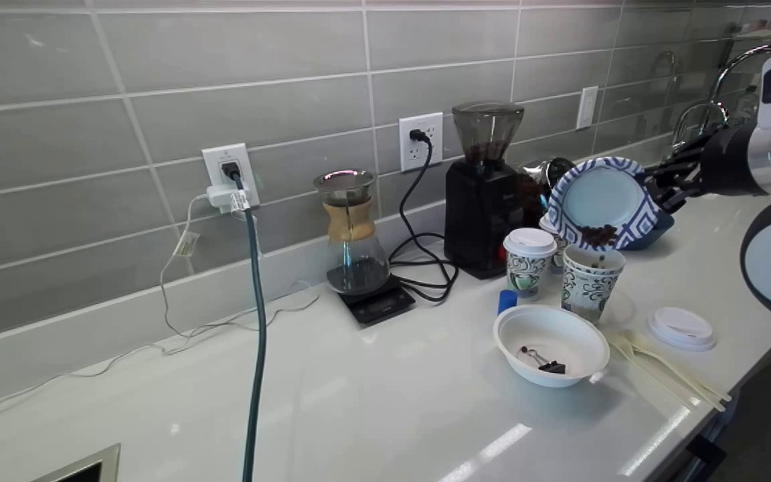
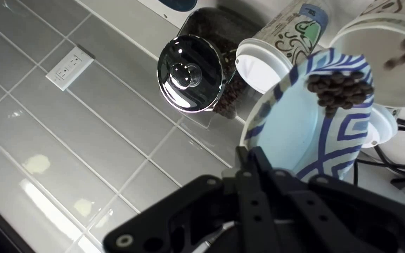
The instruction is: Pour the contents of the white plate into the open paper cup on the left
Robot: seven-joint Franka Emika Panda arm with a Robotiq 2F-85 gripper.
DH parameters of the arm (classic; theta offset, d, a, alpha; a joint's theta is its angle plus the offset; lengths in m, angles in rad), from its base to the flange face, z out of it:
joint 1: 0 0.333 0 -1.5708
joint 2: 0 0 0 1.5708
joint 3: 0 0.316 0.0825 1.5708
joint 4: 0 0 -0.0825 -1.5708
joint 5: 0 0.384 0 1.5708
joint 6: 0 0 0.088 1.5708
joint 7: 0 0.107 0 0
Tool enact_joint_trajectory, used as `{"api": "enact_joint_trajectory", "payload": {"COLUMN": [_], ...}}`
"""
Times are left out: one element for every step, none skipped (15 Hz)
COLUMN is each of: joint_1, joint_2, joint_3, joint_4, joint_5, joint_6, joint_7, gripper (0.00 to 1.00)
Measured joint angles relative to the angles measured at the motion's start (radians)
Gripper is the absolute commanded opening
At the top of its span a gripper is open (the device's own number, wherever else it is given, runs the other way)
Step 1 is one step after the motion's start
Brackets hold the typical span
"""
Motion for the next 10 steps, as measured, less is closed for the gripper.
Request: {"api": "enact_joint_trajectory", "payload": {"joint_1": [0.003, 0.005, 0.006, 0.007, 0.008, 0.009, 0.01, 0.011, 0.012, 0.015], "joint_2": [0.0, 0.0, 0.0, 0.0, 0.0, 0.0, 0.0, 0.0, 0.0, 0.0], "joint_3": [0.005, 0.009, 0.013, 0.016, 0.019, 0.021, 0.022, 0.022, 0.022, 0.022], "joint_4": [0.0, 0.0, 0.0, 0.0, 0.0, 0.0, 0.0, 0.0, 0.0, 0.0], "joint_5": [0.012, 0.022, 0.029, 0.037, 0.044, 0.049, 0.052, 0.052, 0.052, 0.052], "joint_6": [0.009, 0.019, 0.027, 0.032, 0.035, 0.038, 0.042, 0.046, 0.051, 0.058], "joint_7": [-0.013, -0.023, -0.033, -0.041, -0.049, -0.057, -0.062, -0.066, -0.068, -0.07], "gripper": [0.01, 0.01, 0.01, 0.01, 0.01, 0.01, 0.01, 0.01, 0.01, 0.01]}}
